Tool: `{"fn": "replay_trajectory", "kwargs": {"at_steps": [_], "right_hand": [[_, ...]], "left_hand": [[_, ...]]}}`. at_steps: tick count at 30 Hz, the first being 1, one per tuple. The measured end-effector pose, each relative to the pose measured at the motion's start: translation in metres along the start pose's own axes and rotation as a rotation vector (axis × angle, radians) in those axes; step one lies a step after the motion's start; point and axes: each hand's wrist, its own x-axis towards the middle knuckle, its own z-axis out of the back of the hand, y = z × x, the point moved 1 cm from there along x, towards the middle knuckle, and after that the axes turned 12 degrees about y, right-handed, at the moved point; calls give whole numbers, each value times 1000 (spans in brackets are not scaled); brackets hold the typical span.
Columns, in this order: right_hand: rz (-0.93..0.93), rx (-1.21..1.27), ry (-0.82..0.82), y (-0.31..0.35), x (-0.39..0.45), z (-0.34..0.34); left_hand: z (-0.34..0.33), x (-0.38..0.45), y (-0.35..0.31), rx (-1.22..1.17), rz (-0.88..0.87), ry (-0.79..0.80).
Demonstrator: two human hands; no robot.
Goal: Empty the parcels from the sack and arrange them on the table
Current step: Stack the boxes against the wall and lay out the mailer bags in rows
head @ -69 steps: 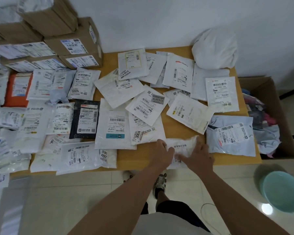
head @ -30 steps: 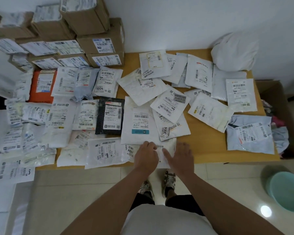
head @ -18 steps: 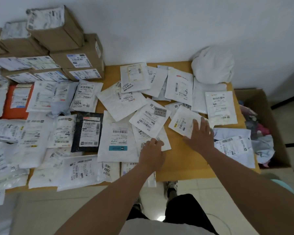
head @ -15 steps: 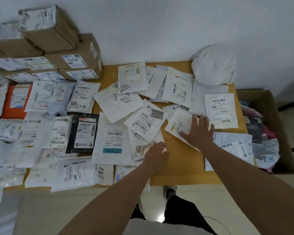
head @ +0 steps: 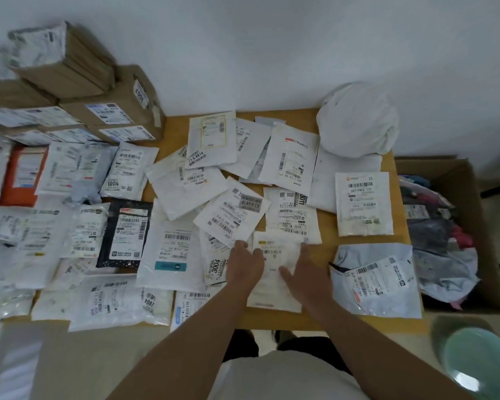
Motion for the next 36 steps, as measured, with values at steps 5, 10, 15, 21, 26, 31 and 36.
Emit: {"fn": "replay_trajectory", "kwargs": {"at_steps": [5,10,15,21,26,31,36], "right_hand": [[32,-283,-281,-17,5,9],[-307,-176,-569,-80,0,36],[-228,-239,-396,-84,-9,8],[-270,-142,-411,-68,-14,-2],[-279,-141,-375,-64,-18,-9],[-283,-155,-314,-63,-22,-20],[-181,-180,-370,-47,-24,-1]], "left_hand": [[13,4,-1,306,-233,-138],[7,13,-18,635,-647,-92],[-28,11,-18,895,-724,172],[-38,11,-7,990,-674,125],[-41,4,11,1033,-632,120],[-47,-5,15,1065,-570,107],[-23,0,9,881,-608,-94]]}}
